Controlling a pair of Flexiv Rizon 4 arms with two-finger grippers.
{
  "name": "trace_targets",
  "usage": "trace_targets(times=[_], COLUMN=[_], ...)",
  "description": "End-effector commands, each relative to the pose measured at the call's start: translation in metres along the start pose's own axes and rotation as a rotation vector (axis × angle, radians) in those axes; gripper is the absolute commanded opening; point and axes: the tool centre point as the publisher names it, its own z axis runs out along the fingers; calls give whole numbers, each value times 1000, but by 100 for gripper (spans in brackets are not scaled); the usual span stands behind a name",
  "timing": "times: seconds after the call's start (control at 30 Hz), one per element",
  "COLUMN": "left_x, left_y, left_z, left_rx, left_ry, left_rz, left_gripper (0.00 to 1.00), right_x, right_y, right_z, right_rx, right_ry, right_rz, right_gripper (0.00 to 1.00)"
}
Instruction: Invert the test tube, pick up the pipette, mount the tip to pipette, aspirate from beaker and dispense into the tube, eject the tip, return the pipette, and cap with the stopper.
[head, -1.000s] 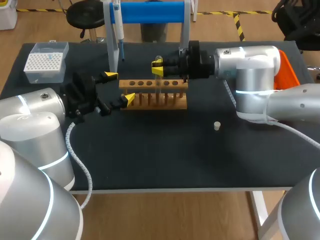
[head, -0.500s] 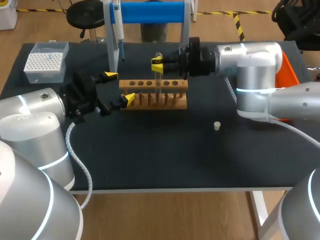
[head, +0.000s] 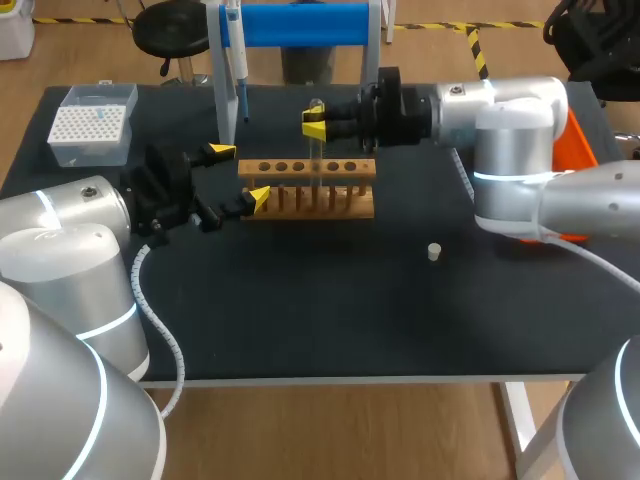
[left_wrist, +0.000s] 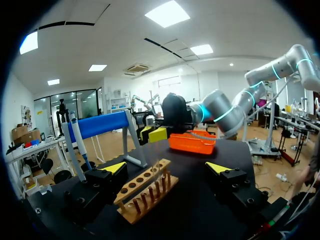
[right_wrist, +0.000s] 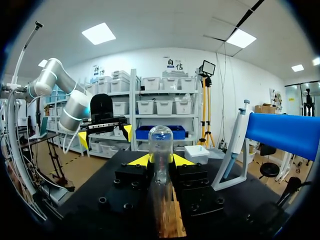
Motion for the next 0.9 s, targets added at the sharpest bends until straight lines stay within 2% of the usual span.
trace_targets(times=[0.03,0.5,0.9], left_x=[1,1,1], left_y=[1,1,1], left_z=[0,0,0], left_rx=[3,3,3], left_ry=[-4,-4,-4], left_rz=[1,1,1], left_gripper=[100,100,100], right_x=[3,7,24], right_y=[7,26,38], right_z=[-1,-9,-28], right_rx=[1,-13,-12], right_ry=[-5,-11,-27], right_rz=[-2,-17,-33], right_gripper=[0,0,0])
